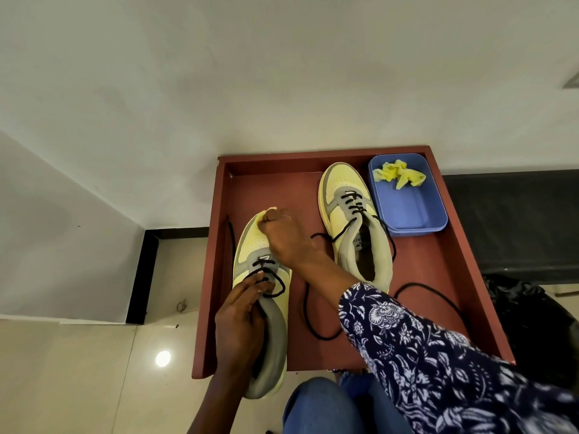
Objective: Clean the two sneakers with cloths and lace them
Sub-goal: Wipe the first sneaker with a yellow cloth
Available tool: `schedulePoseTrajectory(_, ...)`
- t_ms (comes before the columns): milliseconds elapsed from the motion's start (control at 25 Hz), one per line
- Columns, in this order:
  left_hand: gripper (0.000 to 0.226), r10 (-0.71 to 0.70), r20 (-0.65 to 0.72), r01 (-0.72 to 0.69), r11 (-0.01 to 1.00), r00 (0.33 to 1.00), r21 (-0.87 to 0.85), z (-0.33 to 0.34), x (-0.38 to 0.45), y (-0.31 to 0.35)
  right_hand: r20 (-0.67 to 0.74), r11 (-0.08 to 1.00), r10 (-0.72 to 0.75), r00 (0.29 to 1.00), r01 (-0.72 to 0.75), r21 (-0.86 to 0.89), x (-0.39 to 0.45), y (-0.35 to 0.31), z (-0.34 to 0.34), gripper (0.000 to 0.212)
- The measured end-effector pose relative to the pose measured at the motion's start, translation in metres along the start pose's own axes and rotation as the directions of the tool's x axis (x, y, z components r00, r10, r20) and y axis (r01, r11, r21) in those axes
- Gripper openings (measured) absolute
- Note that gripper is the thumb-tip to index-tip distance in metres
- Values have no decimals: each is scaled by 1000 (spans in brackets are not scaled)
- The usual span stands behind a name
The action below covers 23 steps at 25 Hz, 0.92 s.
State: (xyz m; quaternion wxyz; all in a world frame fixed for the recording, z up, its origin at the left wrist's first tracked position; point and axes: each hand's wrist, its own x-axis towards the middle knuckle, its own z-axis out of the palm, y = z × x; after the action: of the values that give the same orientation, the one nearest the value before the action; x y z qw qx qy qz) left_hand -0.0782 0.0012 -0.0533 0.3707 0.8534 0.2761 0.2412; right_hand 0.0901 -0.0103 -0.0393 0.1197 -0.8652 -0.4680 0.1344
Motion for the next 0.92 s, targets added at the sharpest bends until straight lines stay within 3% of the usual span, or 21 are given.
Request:
schedulePoseTrajectory(120,40,-5,7,5,1000,1000,8,0,2,-3,76,993,-107,991,102,59,0,6,0,39)
schedulePoseTrajectory(200,41,-11,-4,11,1000,1000,21,-1,2,0,48,982,-119,992,111,155,-16,8,3,40)
schedulePoseTrajectory(320,43,-6,-7,7,999,1000,42,-3,1,4,-118,926,73,990,-24,377,-43,1,13,41)
schedulePoseTrajectory(480,43,-7,0,7,998,1000,62,-3,1,4,-128,783,328,936,-194,591,-64,-12,17,43)
schedulePoseTrajectory(920,45,-34,15,34,999,999,-1,-4,2,4,-91,737,377,922,-239,632,-115,-21,39,45)
